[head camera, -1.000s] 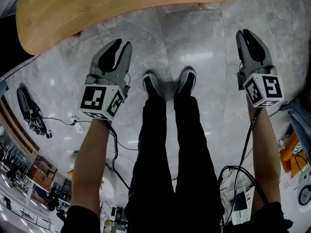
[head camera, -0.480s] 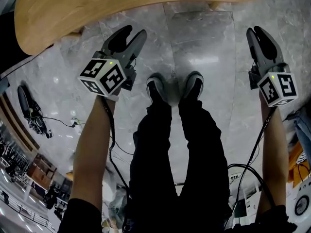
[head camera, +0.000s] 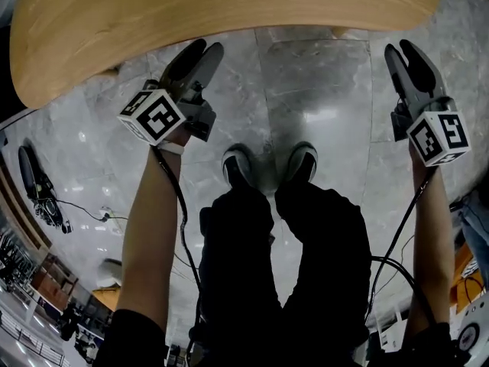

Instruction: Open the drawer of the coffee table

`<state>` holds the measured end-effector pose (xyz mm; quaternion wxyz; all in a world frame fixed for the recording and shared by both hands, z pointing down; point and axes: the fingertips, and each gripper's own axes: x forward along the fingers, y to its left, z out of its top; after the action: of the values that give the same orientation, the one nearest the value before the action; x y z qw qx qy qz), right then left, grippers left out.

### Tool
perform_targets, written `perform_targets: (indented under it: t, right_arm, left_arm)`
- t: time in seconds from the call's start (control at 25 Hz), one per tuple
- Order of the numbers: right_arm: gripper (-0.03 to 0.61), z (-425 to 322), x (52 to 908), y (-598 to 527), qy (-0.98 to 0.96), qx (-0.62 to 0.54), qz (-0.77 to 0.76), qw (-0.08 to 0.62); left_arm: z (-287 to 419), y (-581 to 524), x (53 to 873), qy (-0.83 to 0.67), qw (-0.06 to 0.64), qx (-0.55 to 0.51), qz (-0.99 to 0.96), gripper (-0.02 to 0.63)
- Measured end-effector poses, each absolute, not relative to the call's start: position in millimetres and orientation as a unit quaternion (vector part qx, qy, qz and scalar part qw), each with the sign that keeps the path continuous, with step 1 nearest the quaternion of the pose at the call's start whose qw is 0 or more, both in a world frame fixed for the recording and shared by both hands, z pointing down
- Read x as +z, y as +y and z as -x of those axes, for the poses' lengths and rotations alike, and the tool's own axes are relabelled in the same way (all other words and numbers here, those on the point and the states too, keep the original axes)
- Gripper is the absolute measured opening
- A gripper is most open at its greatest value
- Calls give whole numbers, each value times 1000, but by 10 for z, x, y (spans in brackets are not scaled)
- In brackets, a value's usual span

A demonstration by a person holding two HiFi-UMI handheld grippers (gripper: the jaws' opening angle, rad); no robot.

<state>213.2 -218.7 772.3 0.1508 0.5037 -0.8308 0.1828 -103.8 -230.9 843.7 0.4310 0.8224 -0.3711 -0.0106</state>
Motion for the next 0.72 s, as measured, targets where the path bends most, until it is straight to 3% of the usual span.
perform_targets:
  t: [0.16, 0.44, 0.72]
  right_arm:
    - [167, -2182, 7841, -2380, -836, 189, -493, 149]
    - [294, -2075, 8002, -2516, -857, 195, -456, 139]
    - [321, -1947, 7847, -2690, -869, 164, -450, 128]
  left_arm:
    - [1057, -2528, 8512, -349, 456, -74, -815, 252]
    - [1095, -2679, 8675, -337, 452, -109, -818, 285]
    - [1004, -2708, 8447, -302, 444, -143, -831, 299]
